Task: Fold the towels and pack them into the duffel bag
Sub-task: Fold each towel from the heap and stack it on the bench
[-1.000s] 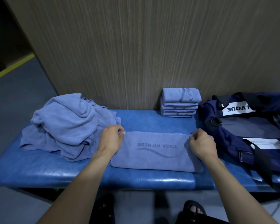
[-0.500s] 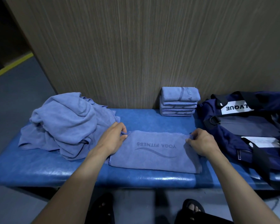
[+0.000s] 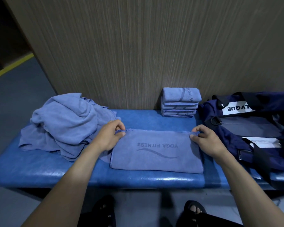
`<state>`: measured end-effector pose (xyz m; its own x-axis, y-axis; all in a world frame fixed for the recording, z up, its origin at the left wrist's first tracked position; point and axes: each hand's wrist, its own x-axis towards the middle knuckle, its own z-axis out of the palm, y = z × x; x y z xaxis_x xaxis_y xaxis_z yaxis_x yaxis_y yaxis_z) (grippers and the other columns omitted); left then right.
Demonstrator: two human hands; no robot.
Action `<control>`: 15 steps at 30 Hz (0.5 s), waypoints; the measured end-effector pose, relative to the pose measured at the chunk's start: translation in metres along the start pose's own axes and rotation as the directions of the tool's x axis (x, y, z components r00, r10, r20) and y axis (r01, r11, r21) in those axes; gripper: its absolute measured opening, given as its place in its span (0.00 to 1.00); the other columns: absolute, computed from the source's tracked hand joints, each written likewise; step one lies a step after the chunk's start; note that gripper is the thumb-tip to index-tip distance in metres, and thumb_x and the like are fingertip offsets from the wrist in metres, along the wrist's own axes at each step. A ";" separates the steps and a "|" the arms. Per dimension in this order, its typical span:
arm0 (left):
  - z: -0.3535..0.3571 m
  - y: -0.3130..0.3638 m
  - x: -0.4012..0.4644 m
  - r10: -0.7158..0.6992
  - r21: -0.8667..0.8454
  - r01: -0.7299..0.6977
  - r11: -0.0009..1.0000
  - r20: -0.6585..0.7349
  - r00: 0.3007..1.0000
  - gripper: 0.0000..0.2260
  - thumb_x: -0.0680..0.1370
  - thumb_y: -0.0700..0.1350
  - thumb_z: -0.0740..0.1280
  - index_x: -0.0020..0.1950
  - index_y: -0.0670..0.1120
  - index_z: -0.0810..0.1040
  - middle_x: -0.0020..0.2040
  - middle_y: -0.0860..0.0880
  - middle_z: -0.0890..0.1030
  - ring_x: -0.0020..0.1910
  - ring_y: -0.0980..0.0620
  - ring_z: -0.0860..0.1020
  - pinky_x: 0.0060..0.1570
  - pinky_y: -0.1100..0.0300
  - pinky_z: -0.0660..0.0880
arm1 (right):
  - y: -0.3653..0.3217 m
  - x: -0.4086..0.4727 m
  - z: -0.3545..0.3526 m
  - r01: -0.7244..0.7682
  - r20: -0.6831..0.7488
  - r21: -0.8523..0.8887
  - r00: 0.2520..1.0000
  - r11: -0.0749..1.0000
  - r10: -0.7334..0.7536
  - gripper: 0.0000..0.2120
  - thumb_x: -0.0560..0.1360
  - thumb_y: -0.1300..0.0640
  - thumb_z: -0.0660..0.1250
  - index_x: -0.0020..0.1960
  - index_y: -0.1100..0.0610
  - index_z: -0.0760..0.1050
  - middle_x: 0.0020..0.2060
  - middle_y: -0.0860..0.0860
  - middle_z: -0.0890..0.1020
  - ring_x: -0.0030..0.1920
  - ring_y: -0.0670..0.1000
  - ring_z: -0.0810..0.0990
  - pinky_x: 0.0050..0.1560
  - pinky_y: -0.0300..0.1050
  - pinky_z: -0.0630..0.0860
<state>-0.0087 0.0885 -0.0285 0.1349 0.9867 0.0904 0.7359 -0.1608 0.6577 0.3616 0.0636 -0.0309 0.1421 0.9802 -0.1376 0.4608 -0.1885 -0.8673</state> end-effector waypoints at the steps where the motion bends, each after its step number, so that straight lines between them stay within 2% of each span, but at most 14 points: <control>1: -0.002 -0.002 -0.001 -0.015 0.021 0.016 1.000 -0.031 0.999 0.07 0.77 0.38 0.71 0.45 0.49 0.76 0.43 0.50 0.79 0.38 0.59 0.73 0.38 0.69 0.66 | 0.001 0.000 -0.001 0.005 0.006 0.027 1.000 1.000 -0.005 0.06 0.78 0.59 0.70 0.44 0.54 0.74 0.30 0.51 0.75 0.35 0.51 0.70 0.40 0.46 0.66; 3: -0.002 -0.005 -0.003 -0.037 0.064 0.041 0.997 -0.068 0.997 0.06 0.77 0.39 0.70 0.45 0.49 0.78 0.44 0.51 0.79 0.40 0.57 0.74 0.39 0.68 0.66 | 0.002 -0.002 0.000 0.013 0.029 0.058 0.999 0.998 -0.014 0.06 0.79 0.59 0.69 0.44 0.54 0.75 0.31 0.51 0.75 0.34 0.51 0.68 0.38 0.45 0.65; 6: 0.001 -0.002 -0.005 -0.039 0.073 0.038 0.997 0.006 0.999 0.07 0.77 0.40 0.69 0.44 0.51 0.78 0.43 0.53 0.81 0.43 0.52 0.77 0.42 0.60 0.71 | 0.002 -0.002 0.001 0.012 0.051 0.094 0.999 0.995 -0.017 0.05 0.79 0.60 0.70 0.45 0.56 0.76 0.30 0.51 0.76 0.33 0.50 0.69 0.36 0.44 0.65; 10: -0.003 0.001 -0.004 -0.070 0.033 0.067 0.997 0.081 0.994 0.04 0.77 0.47 0.73 0.44 0.53 0.79 0.44 0.52 0.83 0.45 0.50 0.80 0.48 0.55 0.75 | 0.000 -0.004 0.001 0.003 0.081 0.143 0.997 0.990 -0.014 0.05 0.78 0.59 0.72 0.45 0.58 0.78 0.32 0.50 0.79 0.34 0.47 0.73 0.37 0.41 0.69; 12: -0.003 0.002 -0.004 -0.079 0.047 0.075 0.996 0.092 0.993 0.05 0.77 0.50 0.73 0.43 0.52 0.80 0.42 0.52 0.82 0.43 0.51 0.79 0.47 0.55 0.75 | 0.001 -0.004 0.003 -0.010 0.085 0.144 0.996 0.989 -0.002 0.07 0.76 0.57 0.74 0.45 0.60 0.78 0.35 0.53 0.81 0.36 0.48 0.77 0.42 0.43 0.73; 15: -0.003 0.005 -0.003 -0.127 0.059 0.123 0.991 0.057 0.990 0.13 0.79 0.51 0.69 0.41 0.43 0.77 0.35 0.53 0.77 0.36 0.53 0.73 0.40 0.57 0.70 | 0.001 0.000 0.005 -0.030 -0.002 0.142 1.000 0.989 0.031 0.11 0.74 0.53 0.76 0.40 0.58 0.78 0.35 0.52 0.82 0.38 0.50 0.78 0.44 0.47 0.73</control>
<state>-0.0077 0.0850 -0.0235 0.0782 0.9963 -0.0363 0.7851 -0.0391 0.6182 0.3575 0.0638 -0.0343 0.1578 0.9738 -0.1635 0.3276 -0.2078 -0.9217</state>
